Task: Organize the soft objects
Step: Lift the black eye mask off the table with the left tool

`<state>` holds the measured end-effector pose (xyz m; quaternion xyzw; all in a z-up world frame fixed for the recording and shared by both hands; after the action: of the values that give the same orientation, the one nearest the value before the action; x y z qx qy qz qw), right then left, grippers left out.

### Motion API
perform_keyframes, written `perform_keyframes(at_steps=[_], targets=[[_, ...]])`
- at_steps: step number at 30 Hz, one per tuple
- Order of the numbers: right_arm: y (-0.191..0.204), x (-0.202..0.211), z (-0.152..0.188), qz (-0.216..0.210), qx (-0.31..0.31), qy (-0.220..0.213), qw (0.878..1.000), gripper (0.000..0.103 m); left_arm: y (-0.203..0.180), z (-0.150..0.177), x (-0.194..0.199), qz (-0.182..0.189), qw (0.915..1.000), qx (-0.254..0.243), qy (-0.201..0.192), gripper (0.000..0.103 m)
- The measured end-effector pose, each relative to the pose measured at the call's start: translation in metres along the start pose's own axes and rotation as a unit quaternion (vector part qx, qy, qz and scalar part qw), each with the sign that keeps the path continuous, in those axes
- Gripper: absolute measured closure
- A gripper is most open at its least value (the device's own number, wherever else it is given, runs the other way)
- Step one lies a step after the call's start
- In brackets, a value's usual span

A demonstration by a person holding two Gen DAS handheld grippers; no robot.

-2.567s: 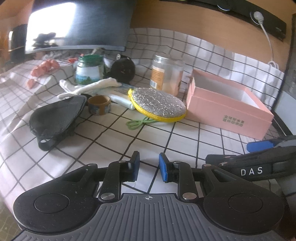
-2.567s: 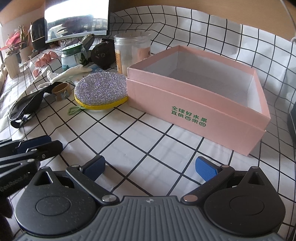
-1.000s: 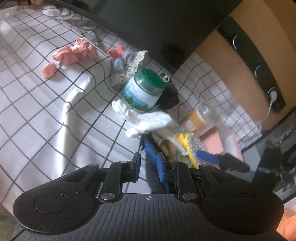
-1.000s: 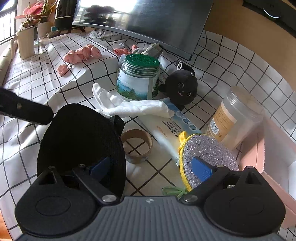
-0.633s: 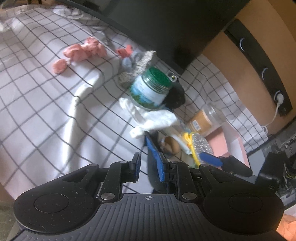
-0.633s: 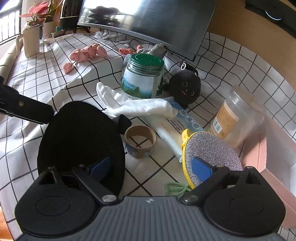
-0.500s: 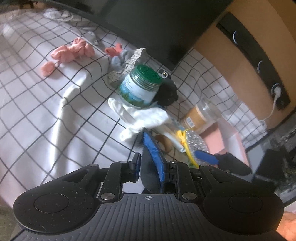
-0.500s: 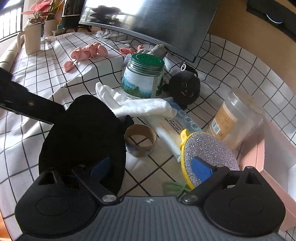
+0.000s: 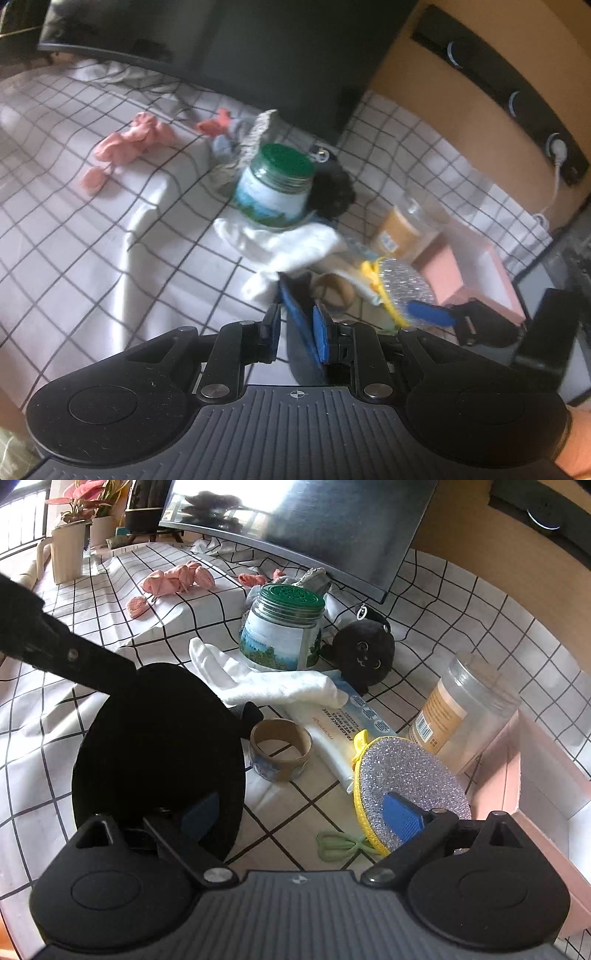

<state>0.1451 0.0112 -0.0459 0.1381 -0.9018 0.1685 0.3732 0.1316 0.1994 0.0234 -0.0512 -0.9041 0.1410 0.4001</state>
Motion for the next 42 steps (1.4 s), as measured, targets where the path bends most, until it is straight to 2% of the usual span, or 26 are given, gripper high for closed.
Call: perform_keyframes(at_steps=[4, 6, 9, 12, 16, 20, 22, 26, 31, 35, 42], targets=[[0.002, 0.0, 0.001, -0.004, 0.004, -0.001, 1.0, 0.007, -0.007, 0.006, -0.012, 0.013, 0.9996, 0.0, 0.024, 0.081], [0.003, 0.0, 0.001, -0.005, 0.008, -0.003, 1.0, 0.007, -0.011, 0.007, -0.023, -0.001, 0.9995, -0.008, 0.029, 0.076], [0.0, 0.004, 0.004, -0.01, 0.008, -0.001, 1.0, 0.007, -0.013, 0.01, -0.042, -0.018, 0.9985, -0.005, 0.051, 0.075], [-0.012, 0.019, 0.013, 0.004, 0.007, -0.011, 1.0, 0.007, -0.015, 0.015, -0.052, -0.018, 0.998, -0.005, 0.061, 0.075], [-0.04, 0.04, 0.035, 0.022, -0.033, -0.013, 0.999, 0.007, -0.023, 0.024, -0.062, -0.006, 0.9965, -0.015, 0.082, 0.076], [-0.064, 0.048, 0.062, 0.027, -0.089, 0.004, 0.996, 0.007, -0.032, 0.026, -0.065, 0.022, 0.9955, -0.022, 0.09, 0.079], [-0.071, 0.047, 0.072, 0.029, -0.11, 0.015, 0.993, 0.007, -0.035, 0.027, -0.065, 0.023, 0.9951, -0.016, 0.095, 0.08], [-0.072, 0.045, 0.081, 0.025, -0.134, 0.024, 0.99, 0.007, -0.038, 0.027, -0.061, 0.026, 0.9959, -0.014, 0.086, 0.084], [-0.072, 0.044, 0.085, 0.02, -0.149, 0.023, 0.988, 0.007, -0.042, 0.029, -0.058, 0.047, 0.9953, -0.017, 0.083, 0.086], [-0.081, 0.042, 0.089, 0.002, -0.185, 0.024, 0.982, 0.004, -0.045, 0.029, -0.056, 0.054, 0.9955, -0.026, 0.074, 0.086], [-0.083, 0.04, 0.09, 0.007, -0.199, 0.033, 0.979, 0.001, -0.044, 0.022, -0.043, 0.067, 0.9963, -0.039, 0.037, 0.087]])
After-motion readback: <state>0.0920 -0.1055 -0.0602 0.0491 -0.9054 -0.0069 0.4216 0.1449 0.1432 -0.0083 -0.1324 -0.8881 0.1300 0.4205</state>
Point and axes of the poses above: each gripper's, at about its wrist camera, not at the fingertips, and x roughly against the way its jaws point, y to its left, z to its underside, the point moved 8 cm from there along -x, roughly the way its jaws point, and after that the axes turned 8 degrees about -z, right-handed, at the moved point
